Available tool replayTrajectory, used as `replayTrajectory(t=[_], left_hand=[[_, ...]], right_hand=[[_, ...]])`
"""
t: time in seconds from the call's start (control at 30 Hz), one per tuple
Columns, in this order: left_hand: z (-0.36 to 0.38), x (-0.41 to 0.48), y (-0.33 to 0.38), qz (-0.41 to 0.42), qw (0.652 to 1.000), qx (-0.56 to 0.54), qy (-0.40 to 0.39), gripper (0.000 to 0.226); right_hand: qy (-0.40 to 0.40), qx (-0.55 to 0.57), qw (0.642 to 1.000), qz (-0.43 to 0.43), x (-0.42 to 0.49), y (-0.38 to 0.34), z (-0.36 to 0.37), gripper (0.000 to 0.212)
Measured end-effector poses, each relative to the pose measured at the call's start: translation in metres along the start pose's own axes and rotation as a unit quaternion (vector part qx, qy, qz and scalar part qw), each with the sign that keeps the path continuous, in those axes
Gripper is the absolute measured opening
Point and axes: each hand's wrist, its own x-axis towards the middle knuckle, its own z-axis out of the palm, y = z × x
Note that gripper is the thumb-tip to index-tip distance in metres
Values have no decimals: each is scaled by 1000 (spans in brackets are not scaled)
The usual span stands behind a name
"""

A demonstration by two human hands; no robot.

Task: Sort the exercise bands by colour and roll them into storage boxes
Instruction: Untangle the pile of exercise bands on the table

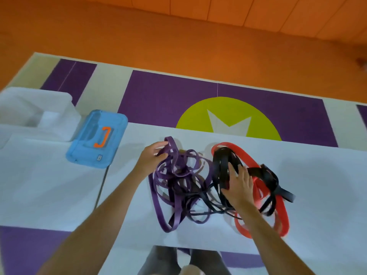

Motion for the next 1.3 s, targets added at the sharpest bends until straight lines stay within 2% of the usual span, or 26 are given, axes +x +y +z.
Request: replayTrajectory(t=[0.07,0.13,0.2,0.27,0.33,0.4,0.5,0.57,0.73,0.93,1.03,1.1,1.2,1.3], left_hand=[[9,7,-13,10,1000,22,2,46],[19,18,-28,0,998,61,4,54],[26,28,-38,-40,992,124,-3,69],[30,34,-48,-97,977,191,-20,93],[31,36,-57,-144,968,202,-35,108],[35,36,-62,-159,966,198,-38,114],[45,35,-63,-190,960,202,-31,118],[53,35,-62,-200,955,220,-18,111],[65,32,-66,-176,948,261,55,59],[44,34,-69,-142,957,253,-23,33],[28,28,-72,-103,943,316,-28,19],[18,21,-77,-100,930,352,-16,16],[5,6,-83,-88,923,375,-12,23],[-9,-7,-84,-77,919,386,9,28]], right_hand=[[80,2,985,-150,-7,-20,15,76],[72,15,969,-237,-13,-35,36,65],[-21,-28,971,-236,-18,-45,50,81],[-64,-82,969,-222,-19,-47,60,91],[-54,-85,973,-208,-22,-47,59,82],[-4,-62,977,-204,-22,-41,56,71],[28,-34,974,-221,-22,-24,48,59],[29,21,977,-209,-23,-12,40,50],[8,142,985,-97,-32,32,21,34],[53,210,976,27,-32,47,30,36],[27,219,975,30,-25,31,38,47],[-16,197,980,12,-22,19,44,58],[-69,191,979,2,-19,7,59,69],[-76,207,975,-3,-21,1,66,76]])
